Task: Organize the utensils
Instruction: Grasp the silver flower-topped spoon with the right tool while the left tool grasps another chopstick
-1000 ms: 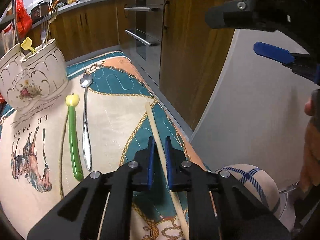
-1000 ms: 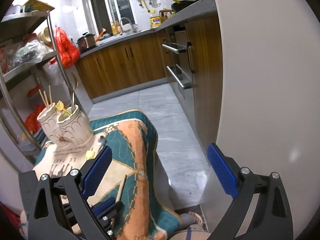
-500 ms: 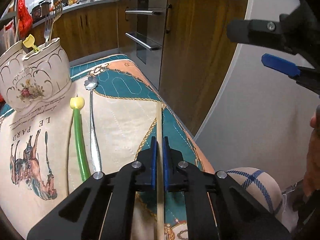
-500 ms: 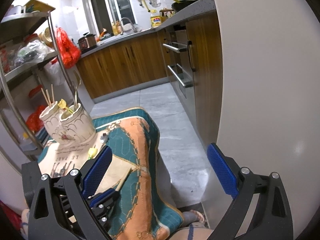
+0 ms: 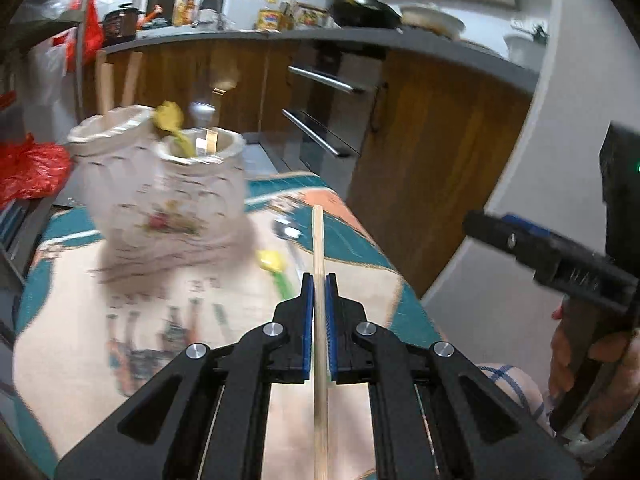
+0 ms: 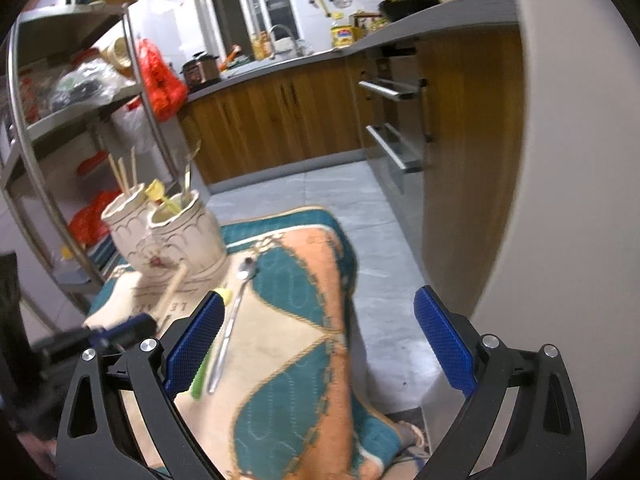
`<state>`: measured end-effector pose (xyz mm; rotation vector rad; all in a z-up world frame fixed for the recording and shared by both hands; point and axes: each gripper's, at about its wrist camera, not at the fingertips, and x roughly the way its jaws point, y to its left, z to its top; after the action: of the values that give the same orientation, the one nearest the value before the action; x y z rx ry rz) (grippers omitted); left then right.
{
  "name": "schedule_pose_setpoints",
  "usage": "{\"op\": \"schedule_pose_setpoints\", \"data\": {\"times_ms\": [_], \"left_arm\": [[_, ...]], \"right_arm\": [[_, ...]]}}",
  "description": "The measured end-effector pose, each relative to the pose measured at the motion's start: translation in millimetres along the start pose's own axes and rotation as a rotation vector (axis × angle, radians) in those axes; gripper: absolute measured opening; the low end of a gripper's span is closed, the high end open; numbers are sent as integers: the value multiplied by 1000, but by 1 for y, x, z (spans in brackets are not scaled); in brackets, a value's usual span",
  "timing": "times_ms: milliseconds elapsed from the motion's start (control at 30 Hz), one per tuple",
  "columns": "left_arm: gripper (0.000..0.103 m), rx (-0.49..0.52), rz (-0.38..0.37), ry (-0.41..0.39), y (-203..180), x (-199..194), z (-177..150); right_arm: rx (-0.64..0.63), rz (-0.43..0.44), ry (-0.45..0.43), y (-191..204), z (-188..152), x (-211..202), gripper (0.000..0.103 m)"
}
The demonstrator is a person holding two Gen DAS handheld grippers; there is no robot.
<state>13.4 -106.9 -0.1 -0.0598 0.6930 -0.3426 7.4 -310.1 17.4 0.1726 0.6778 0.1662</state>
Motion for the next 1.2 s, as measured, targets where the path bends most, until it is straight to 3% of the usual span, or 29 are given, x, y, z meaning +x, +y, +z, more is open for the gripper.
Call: {"op": "schedule_pose_setpoints", "data": {"times_ms": [167, 533, 633, 867, 1100, 1200], "left_arm": [[6, -51, 26, -22, 38, -10, 5], [6, -104, 56, -7, 88, 4, -2], [6, -101, 54, -8, 94, 6, -6], [6, -112, 21, -19, 102, 7, -8], [6, -79, 29, -37, 99, 6, -11], [6, -73, 21, -39, 98, 7, -13]], "right_arm": [[-42, 42, 51, 27, 0, 23, 92], [-135, 74, 248, 79, -8, 101, 35], [-150, 64, 279, 84, -10, 114, 28], [-162, 27, 342, 88, -13, 137, 22], [-185, -4, 334, 96, -5, 151, 21], [-194, -8, 316, 97, -6, 153, 16]]}}
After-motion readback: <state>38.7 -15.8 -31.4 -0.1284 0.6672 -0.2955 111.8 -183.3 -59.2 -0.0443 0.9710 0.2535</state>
